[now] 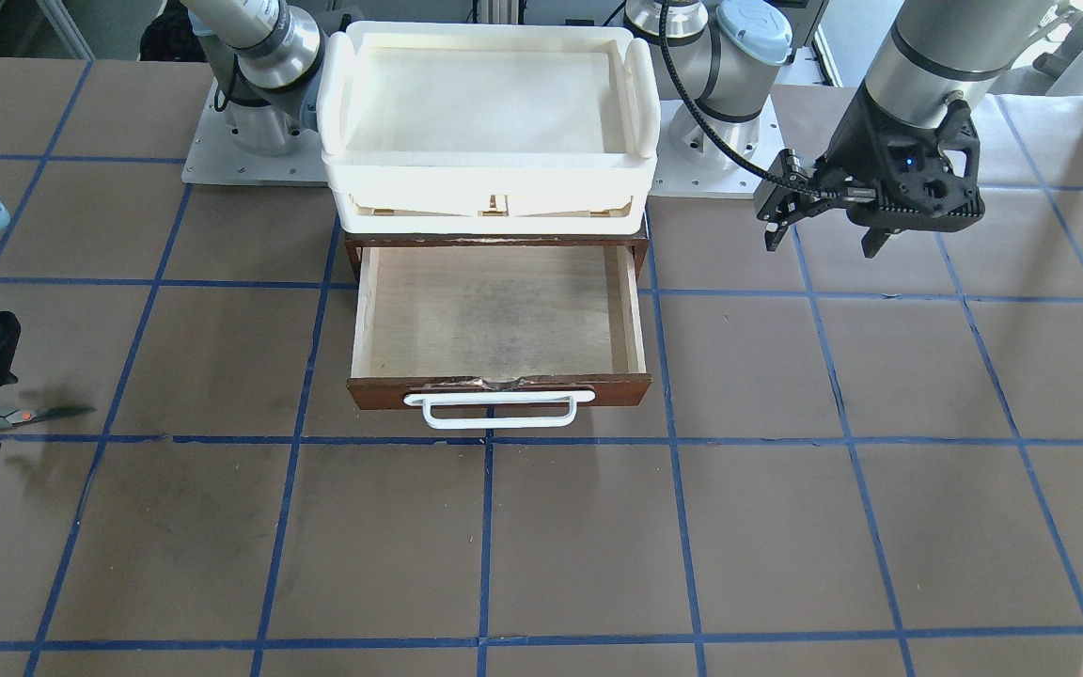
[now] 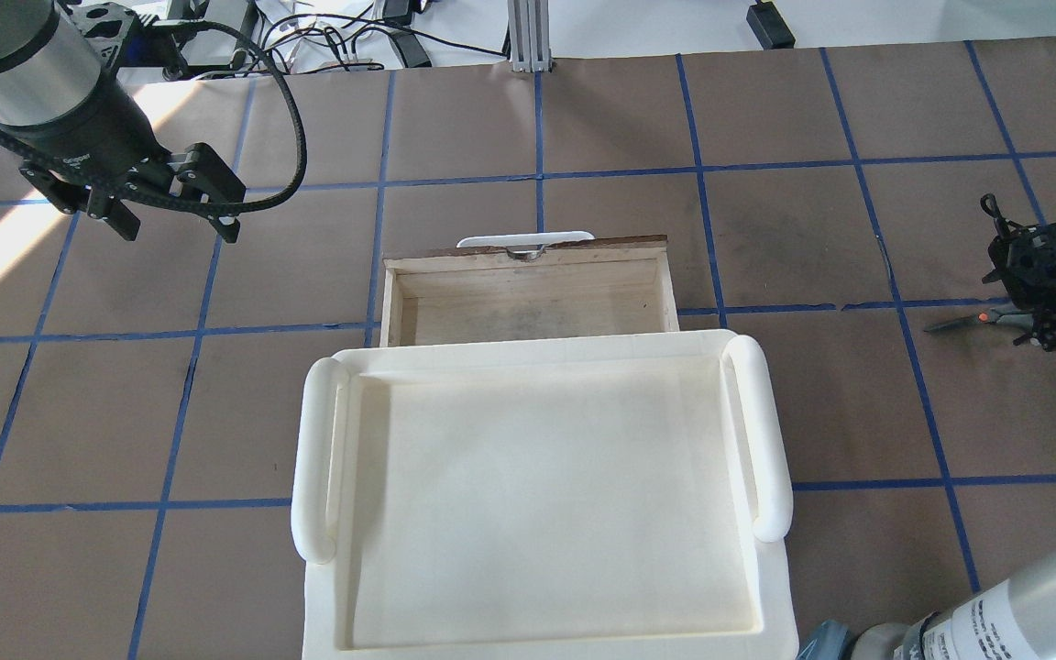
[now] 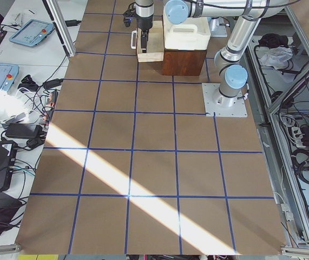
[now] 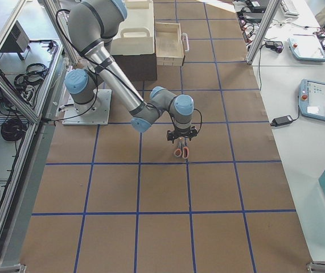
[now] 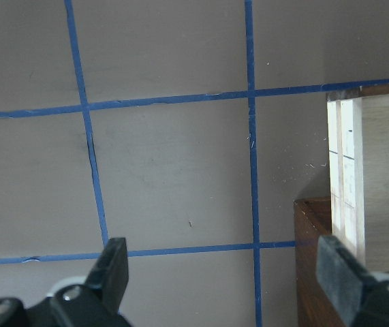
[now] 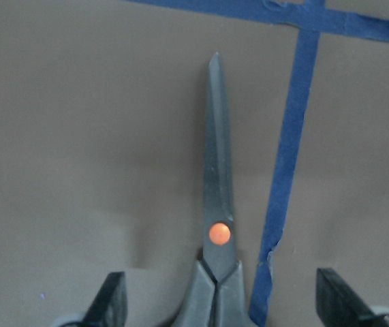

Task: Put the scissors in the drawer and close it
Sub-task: 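Lower the right gripper and close it on the scissors' blades, then lift the scissors with the right gripper off the table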

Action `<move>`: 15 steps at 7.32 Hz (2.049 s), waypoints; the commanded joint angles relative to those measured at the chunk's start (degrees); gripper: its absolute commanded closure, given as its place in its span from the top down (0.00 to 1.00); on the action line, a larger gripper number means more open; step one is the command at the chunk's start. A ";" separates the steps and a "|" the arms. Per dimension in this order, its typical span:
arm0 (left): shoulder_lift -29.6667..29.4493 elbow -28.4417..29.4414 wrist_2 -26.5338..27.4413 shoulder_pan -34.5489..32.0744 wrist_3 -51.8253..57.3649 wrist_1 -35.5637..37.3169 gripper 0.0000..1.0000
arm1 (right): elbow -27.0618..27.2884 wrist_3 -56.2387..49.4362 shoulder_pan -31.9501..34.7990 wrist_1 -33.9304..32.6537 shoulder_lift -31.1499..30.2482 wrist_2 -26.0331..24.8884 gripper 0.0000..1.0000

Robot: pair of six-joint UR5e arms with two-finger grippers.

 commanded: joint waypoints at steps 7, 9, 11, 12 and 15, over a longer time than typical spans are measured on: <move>0.09 0.03 0.03 0.00 0.00 -0.05 1.00 | -0.52 0.02 0.00 -0.48 0.63 -1.09 0.28; 0.09 0.03 0.03 0.00 0.00 0.13 1.00 | -1.04 0.11 0.00 -0.56 0.46 -1.18 0.01; 0.09 0.03 0.03 0.00 0.00 -0.05 1.00 | -4.28 0.20 0.00 1.01 0.02 -1.44 0.00; 0.09 0.03 0.03 0.09 0.09 -0.05 1.00 | -6.21 0.20 0.00 1.45 -0.07 -1.62 0.00; 0.09 0.03 0.03 0.00 0.00 -0.04 1.00 | -15.70 7.30 2.79 14.87 -5.86 -1.09 0.00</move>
